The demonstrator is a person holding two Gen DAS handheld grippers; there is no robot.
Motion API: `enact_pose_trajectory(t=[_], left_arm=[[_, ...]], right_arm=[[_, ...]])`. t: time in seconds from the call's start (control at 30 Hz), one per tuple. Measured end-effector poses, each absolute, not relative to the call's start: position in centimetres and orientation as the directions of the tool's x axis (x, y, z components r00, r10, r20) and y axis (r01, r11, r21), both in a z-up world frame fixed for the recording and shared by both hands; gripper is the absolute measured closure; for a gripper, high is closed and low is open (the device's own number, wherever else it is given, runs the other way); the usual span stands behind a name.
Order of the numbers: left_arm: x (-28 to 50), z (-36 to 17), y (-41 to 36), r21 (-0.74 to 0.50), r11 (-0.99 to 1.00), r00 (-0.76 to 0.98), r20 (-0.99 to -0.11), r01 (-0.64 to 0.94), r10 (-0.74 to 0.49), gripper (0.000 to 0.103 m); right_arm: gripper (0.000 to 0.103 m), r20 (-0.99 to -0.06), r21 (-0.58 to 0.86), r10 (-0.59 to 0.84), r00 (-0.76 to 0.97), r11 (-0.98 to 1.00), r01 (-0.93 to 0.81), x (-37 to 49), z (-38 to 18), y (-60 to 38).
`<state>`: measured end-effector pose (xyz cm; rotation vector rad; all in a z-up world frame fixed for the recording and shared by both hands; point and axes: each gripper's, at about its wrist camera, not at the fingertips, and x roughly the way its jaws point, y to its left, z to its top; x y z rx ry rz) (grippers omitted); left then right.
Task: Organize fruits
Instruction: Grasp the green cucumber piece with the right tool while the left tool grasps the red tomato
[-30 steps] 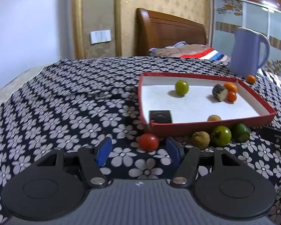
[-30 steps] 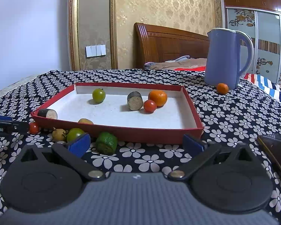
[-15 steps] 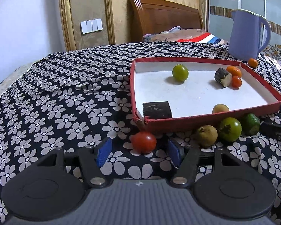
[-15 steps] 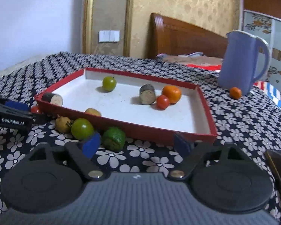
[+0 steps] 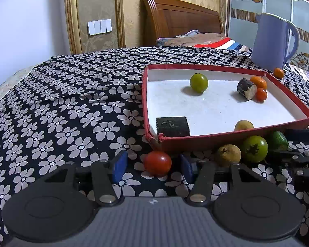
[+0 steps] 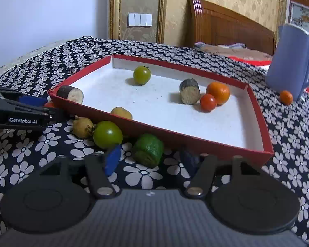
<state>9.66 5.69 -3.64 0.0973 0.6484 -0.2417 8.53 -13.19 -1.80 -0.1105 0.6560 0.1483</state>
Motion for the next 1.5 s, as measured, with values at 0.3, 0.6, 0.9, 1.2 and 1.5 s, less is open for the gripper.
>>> enact_pose_trajectory(t=[0.3,0.6,0.9,1.2,1.5], left_arm=[[9.6,-3.8,5.7,0.01,0.968,0.773,-0.603,0.253,-0.196,0.051],[9.2,-3.8,5.3,-0.003,0.956,0.767,-0.596,0.294,-0.238,0.075],[8.5,-3.5,5.5,-0.019,0.957,0.767,-0.595,0.288,-0.242,0.077],[6.6,-1.9,4.7,-0.049,0.958,0.775,-0.577,0.282,-0.257,0.077],[4.0,0.7,2.5,-0.058,0.96,0.814,-0.516,0.275,-0.265,0.076]], right_arm=[[0.063,-0.625,-0.042,0.102,0.773,0.985,-0.165,9.0,-2.0,-13.3],[0.075,-0.61,-0.068,0.099,0.786,0.982,-0.177,8.2,-1.9,-12.7],[0.075,-0.593,-0.036,0.113,0.797,0.985,-0.167,7.5,-1.7,-13.5],[0.075,-0.537,0.008,0.149,0.83,0.985,-0.172,5.7,-0.6,-14.0],[0.075,-0.466,0.031,0.136,0.874,0.99,-0.137,3.6,1.2,-14.9]])
